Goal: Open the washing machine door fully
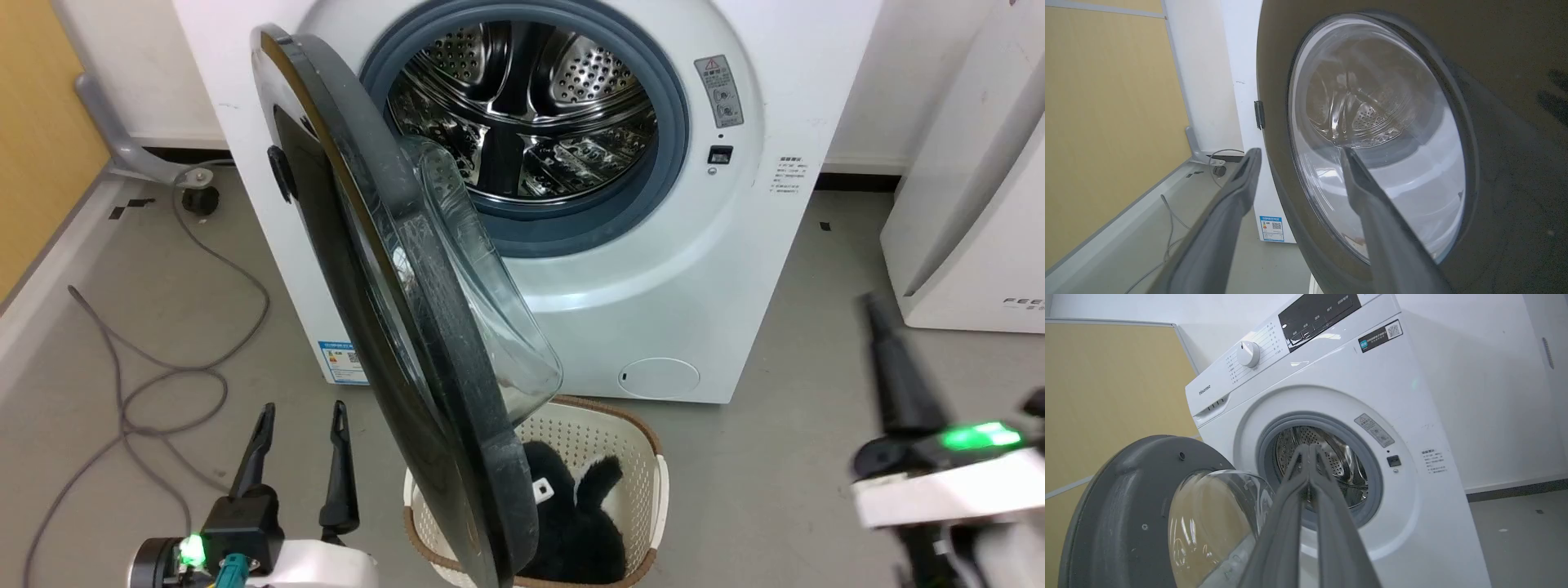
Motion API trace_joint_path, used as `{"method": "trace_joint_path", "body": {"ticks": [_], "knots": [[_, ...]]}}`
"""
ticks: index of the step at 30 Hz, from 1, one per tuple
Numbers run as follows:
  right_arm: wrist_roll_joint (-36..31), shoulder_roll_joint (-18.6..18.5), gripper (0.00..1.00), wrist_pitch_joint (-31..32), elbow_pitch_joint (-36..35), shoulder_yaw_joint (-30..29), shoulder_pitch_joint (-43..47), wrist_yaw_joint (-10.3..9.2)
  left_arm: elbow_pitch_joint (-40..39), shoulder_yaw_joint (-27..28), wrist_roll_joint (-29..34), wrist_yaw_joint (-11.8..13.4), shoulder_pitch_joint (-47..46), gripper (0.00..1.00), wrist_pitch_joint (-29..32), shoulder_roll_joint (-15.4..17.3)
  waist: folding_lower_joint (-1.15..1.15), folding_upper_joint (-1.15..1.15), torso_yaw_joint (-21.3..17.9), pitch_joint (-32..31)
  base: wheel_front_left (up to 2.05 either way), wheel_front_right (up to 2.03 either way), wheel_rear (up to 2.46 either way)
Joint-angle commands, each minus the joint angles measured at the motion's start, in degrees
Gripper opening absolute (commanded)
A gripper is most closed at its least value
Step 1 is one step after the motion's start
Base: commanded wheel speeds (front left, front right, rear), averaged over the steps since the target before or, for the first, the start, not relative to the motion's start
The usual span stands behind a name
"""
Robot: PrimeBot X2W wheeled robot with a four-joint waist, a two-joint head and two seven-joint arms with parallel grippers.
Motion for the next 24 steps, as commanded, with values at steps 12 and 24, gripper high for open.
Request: {"method": "trace_joint_path", "body": {"ticks": [12,24], "knots": [[-38.49,8.35,0.0,-0.25,-5.47,-12.02,7.57,0.05,-0.57,0.03,0.02,0.15,0.96,1.0,-0.3,0.09,0.0,0.0,-0.9,-0.29,0.0,0.0,0.0],[-42.01,12.13,1.0,-0.25,-0.66,-14.59,12.71,0.05,-0.27,-0.19,-0.35,0.4,1.36,1.0,-0.3,0.08,0.0,0.0,-0.41,-0.95,0.0,0.0,0.0]]}}
